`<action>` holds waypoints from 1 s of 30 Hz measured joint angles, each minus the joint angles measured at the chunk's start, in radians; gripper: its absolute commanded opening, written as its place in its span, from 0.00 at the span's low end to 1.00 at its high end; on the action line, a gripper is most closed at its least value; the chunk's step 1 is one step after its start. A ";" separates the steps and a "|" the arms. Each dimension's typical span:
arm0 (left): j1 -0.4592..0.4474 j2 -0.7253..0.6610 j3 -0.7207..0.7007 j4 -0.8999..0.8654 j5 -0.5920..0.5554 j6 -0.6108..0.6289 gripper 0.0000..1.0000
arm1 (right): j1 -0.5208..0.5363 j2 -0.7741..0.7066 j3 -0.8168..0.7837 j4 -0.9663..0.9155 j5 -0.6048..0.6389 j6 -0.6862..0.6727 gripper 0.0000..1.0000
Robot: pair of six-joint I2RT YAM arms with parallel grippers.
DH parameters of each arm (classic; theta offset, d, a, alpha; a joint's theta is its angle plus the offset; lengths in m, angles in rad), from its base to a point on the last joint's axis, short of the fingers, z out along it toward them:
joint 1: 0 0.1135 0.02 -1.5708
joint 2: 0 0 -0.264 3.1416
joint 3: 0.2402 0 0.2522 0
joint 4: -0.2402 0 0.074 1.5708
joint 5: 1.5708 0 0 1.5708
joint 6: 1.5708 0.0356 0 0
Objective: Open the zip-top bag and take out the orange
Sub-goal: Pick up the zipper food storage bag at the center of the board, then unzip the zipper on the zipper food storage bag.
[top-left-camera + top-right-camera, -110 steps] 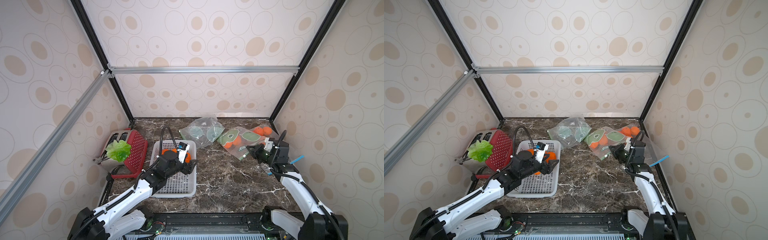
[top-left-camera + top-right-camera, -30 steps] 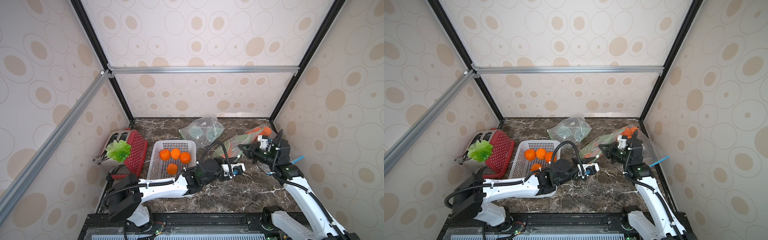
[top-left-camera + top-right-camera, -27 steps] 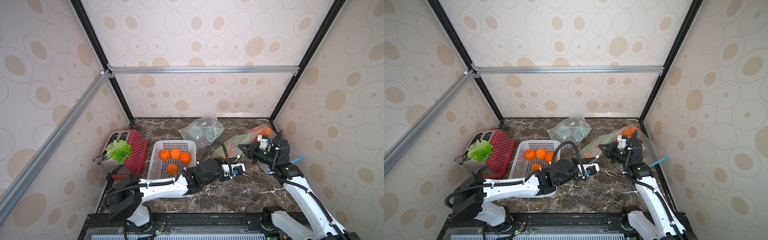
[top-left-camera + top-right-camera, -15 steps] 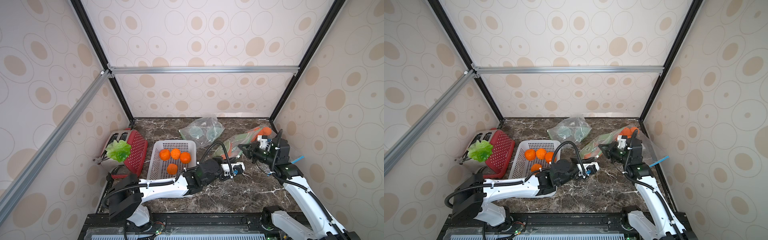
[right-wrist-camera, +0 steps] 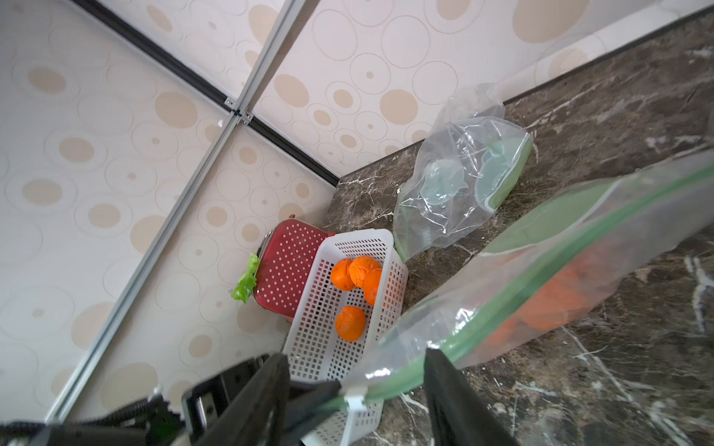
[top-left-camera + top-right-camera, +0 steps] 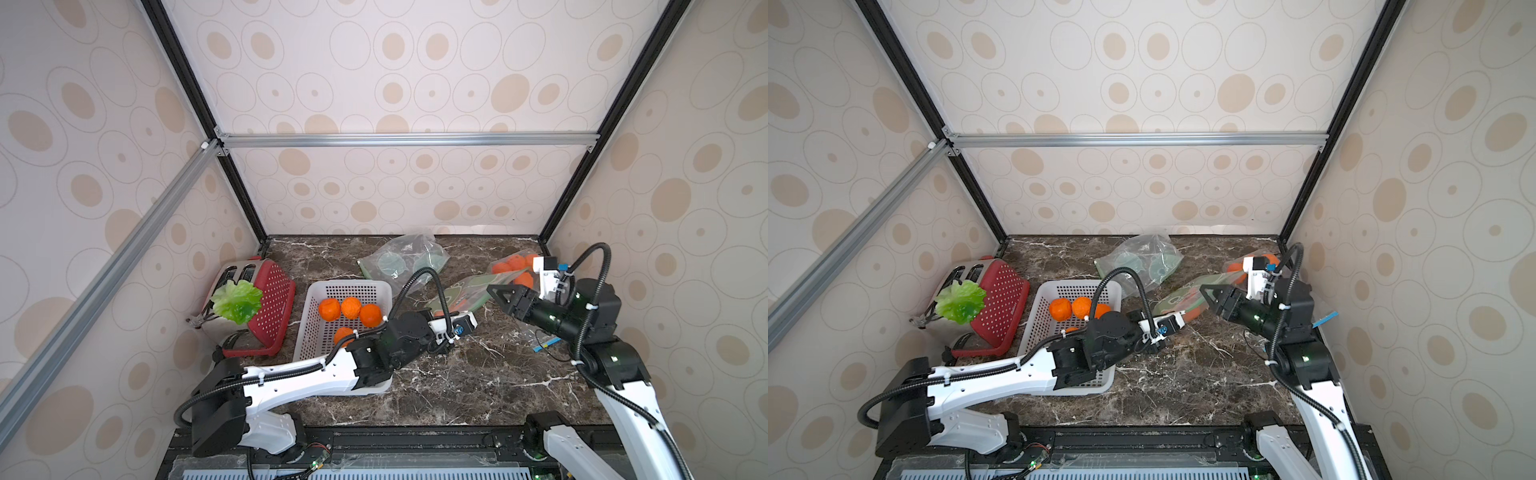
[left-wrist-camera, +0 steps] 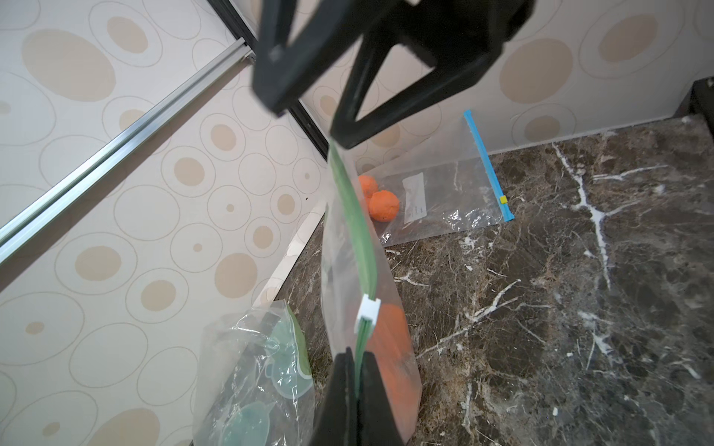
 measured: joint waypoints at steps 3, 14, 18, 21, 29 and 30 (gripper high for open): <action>0.048 -0.063 0.003 -0.101 0.070 -0.055 0.00 | 0.000 -0.112 -0.009 -0.063 -0.024 -0.156 0.58; 0.103 -0.163 0.022 -0.382 0.305 -0.128 0.00 | 0.150 -0.300 -0.053 -0.122 -0.242 -0.808 0.52; 0.105 -0.167 0.018 -0.397 0.364 -0.135 0.00 | 0.263 -0.177 -0.026 -0.156 -0.217 -1.023 0.49; 0.105 -0.172 0.011 -0.396 0.394 -0.139 0.00 | 0.335 -0.053 -0.009 -0.175 -0.172 -1.155 0.49; 0.105 -0.183 0.008 -0.397 0.431 -0.139 0.00 | 0.439 0.090 -0.032 -0.144 -0.075 -1.327 0.43; 0.105 -0.185 0.007 -0.397 0.433 -0.139 0.00 | 0.446 0.090 -0.042 -0.131 -0.065 -1.337 0.41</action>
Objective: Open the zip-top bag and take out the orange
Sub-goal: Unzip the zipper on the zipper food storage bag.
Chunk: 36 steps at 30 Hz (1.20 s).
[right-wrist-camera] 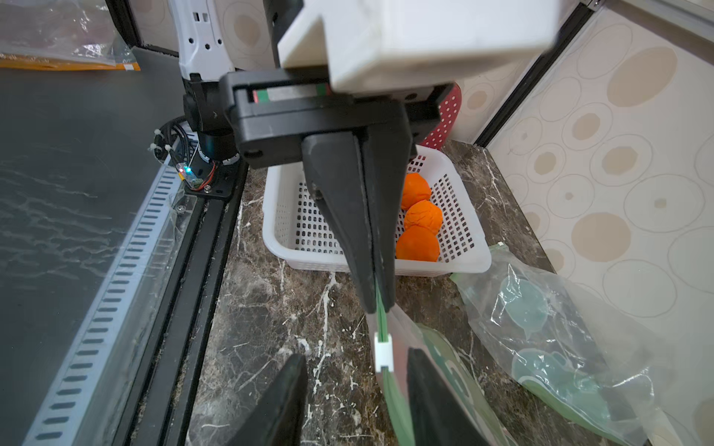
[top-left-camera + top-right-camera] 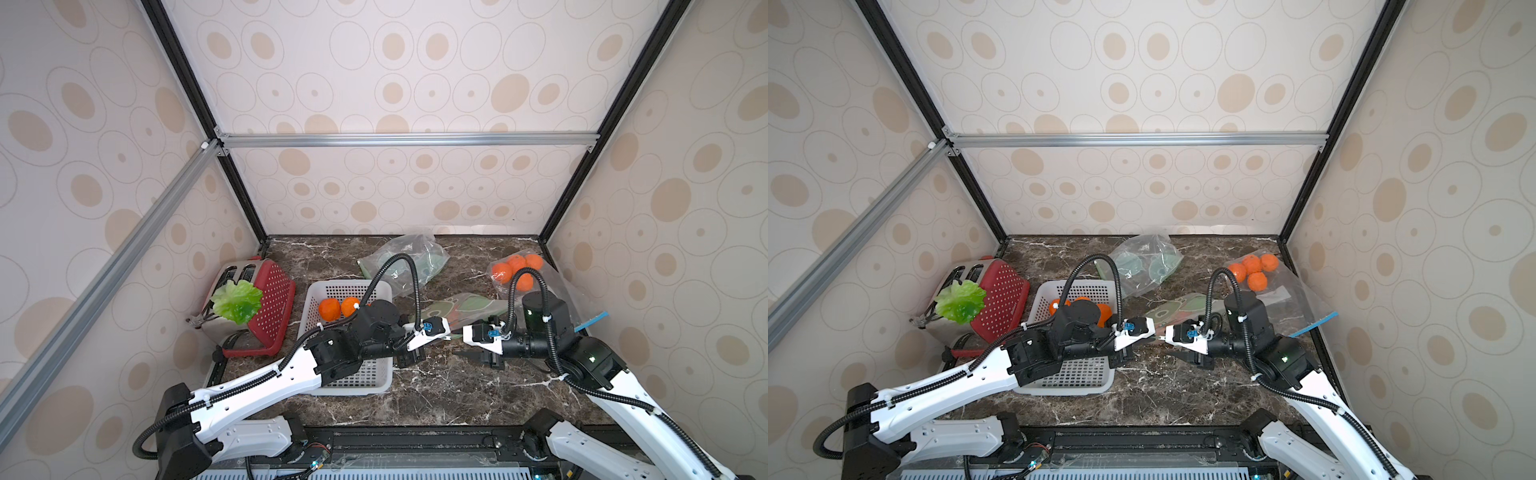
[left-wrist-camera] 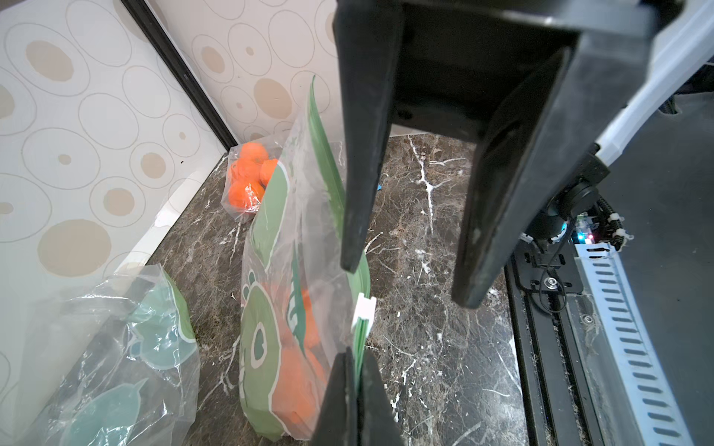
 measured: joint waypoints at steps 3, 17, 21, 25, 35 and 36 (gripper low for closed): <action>0.001 -0.002 -0.001 0.000 0.002 0.000 0.00 | 0.013 0.001 -0.024 0.044 0.029 -0.013 0.36; 0.003 -0.038 -0.016 -0.011 0.019 0.005 0.00 | 0.086 0.109 -0.027 0.114 0.114 -0.057 0.22; 0.003 -0.038 -0.021 -0.013 0.019 0.008 0.00 | 0.087 0.107 -0.025 0.111 0.115 -0.060 0.23; 0.003 -0.038 -0.021 -0.013 0.019 0.008 0.00 | 0.087 0.101 -0.024 0.106 0.118 -0.065 0.16; 0.003 -0.038 -0.022 -0.012 0.019 0.009 0.00 | 0.091 0.087 -0.024 0.095 0.127 -0.065 0.00; 0.003 -0.038 -0.022 -0.011 0.019 0.009 0.00 | 0.091 0.084 -0.022 0.092 0.130 -0.064 0.00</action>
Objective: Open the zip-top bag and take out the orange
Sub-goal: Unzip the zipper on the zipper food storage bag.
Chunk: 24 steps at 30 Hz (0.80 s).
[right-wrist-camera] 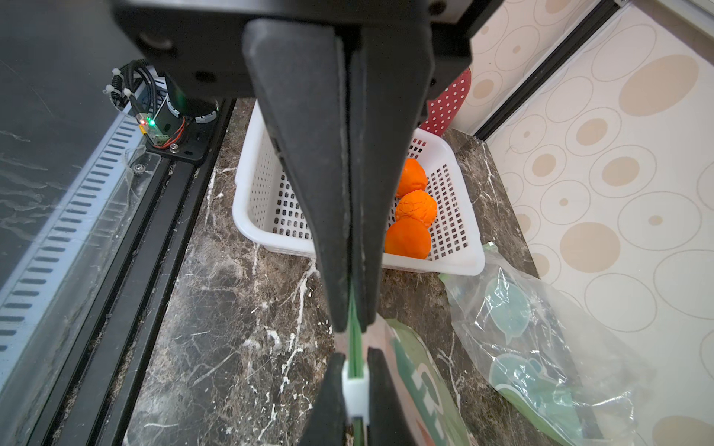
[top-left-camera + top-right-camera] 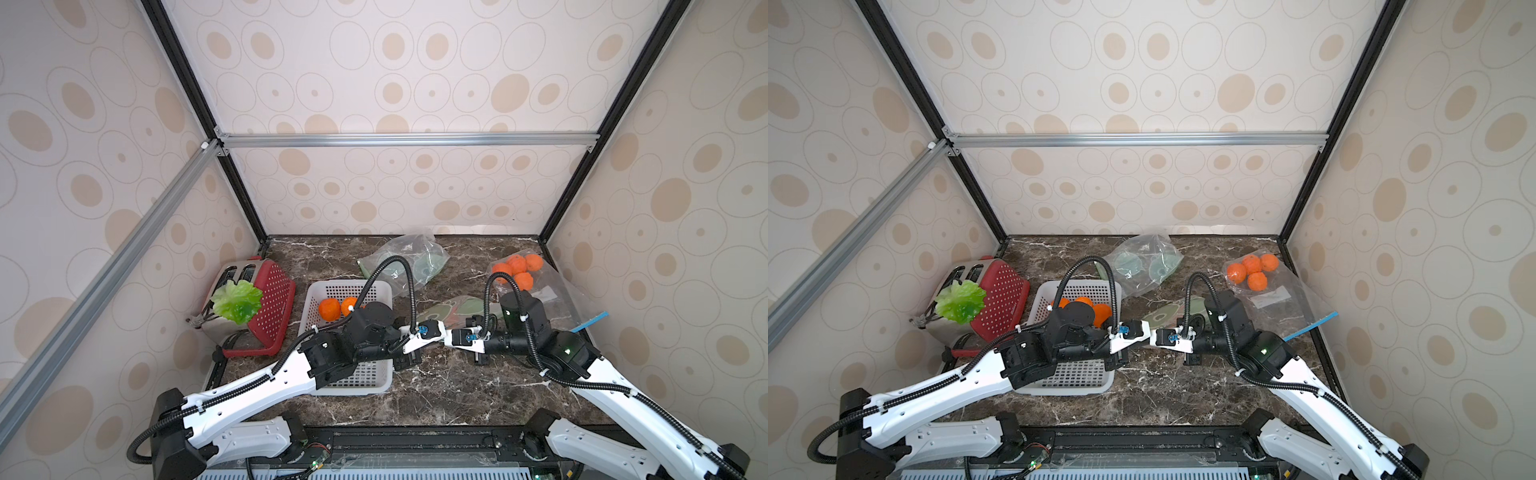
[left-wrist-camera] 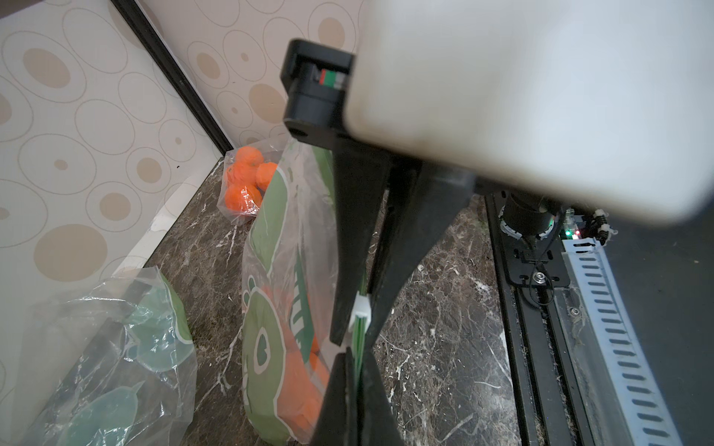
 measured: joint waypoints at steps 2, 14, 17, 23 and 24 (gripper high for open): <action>0.000 -0.002 0.000 0.005 -0.005 0.000 0.00 | 0.001 -0.005 0.010 -0.013 0.008 -0.002 0.00; -0.013 -0.119 -0.073 0.112 -0.095 -0.001 0.00 | 0.014 -0.037 0.151 -0.182 0.108 -0.061 0.00; -0.014 -0.129 -0.086 0.122 -0.113 -0.001 0.00 | 0.014 -0.055 0.167 -0.235 0.142 -0.072 0.00; -0.016 -0.129 -0.094 0.124 -0.148 -0.001 0.00 | 0.013 -0.094 0.178 -0.323 0.220 -0.088 0.00; -0.017 -0.129 -0.096 0.125 -0.152 -0.001 0.00 | 0.013 -0.104 0.178 -0.335 0.235 -0.090 0.00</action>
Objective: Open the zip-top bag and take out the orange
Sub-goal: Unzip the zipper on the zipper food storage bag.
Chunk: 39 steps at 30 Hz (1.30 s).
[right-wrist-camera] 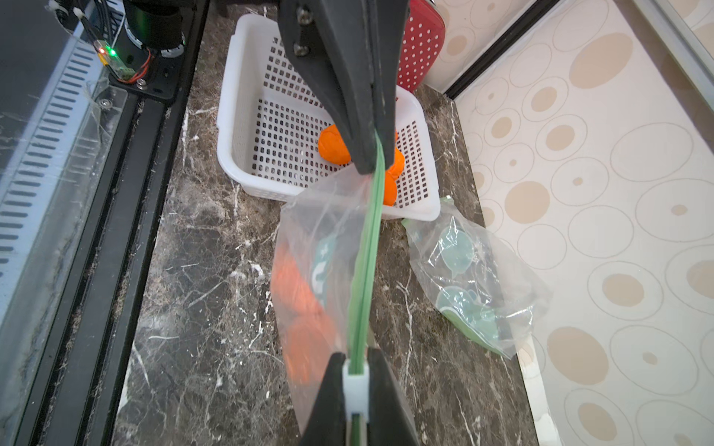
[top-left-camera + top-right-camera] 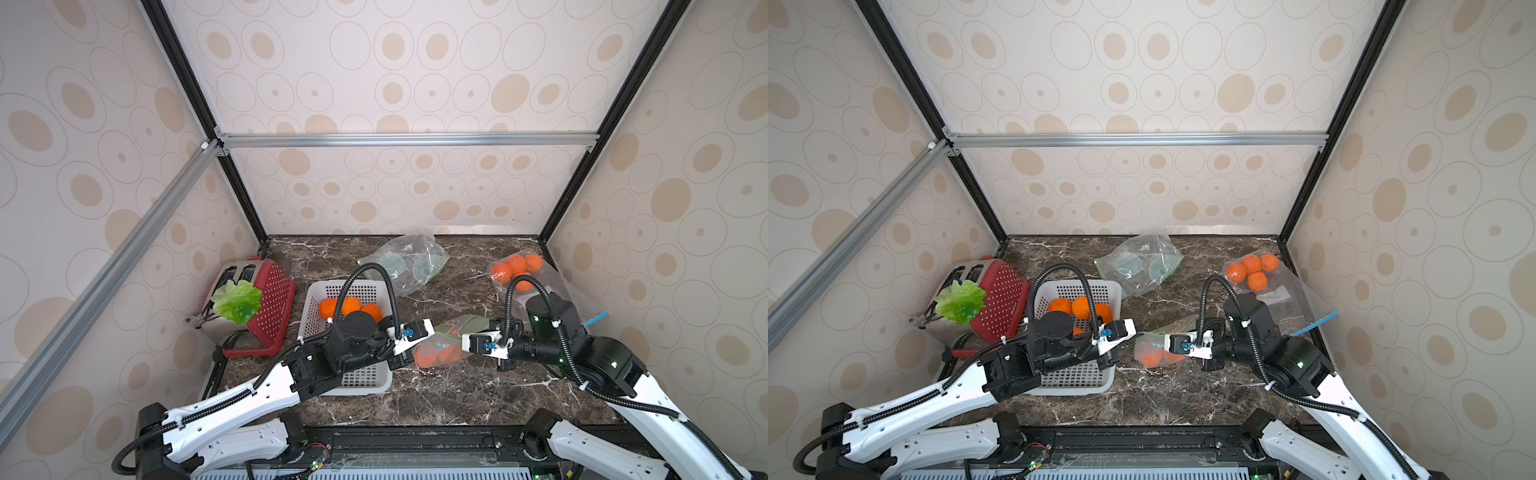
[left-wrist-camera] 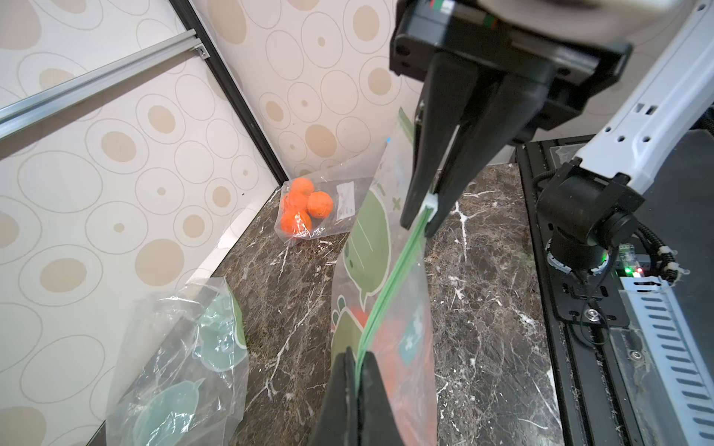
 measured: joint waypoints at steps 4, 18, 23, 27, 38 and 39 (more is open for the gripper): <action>0.000 -0.005 -0.006 0.000 -0.008 0.000 0.00 | 0.000 -0.039 0.005 -0.058 0.050 -0.003 0.00; -0.001 -0.015 -0.025 0.007 -0.040 0.000 0.00 | 0.000 -0.143 0.060 -0.268 0.204 0.005 0.00; -0.001 -0.015 -0.025 0.007 -0.046 0.000 0.00 | 0.000 -0.164 0.082 -0.321 0.251 0.005 0.00; -0.001 -0.015 -0.025 0.007 -0.050 0.000 0.00 | -0.001 -0.181 0.085 -0.362 0.284 0.005 0.00; -0.001 -0.015 -0.027 0.006 -0.058 0.000 0.00 | -0.001 -0.196 0.118 -0.441 0.328 0.005 0.00; -0.001 -0.015 -0.027 0.006 -0.059 0.000 0.00 | -0.001 -0.196 0.119 -0.448 0.332 0.006 0.00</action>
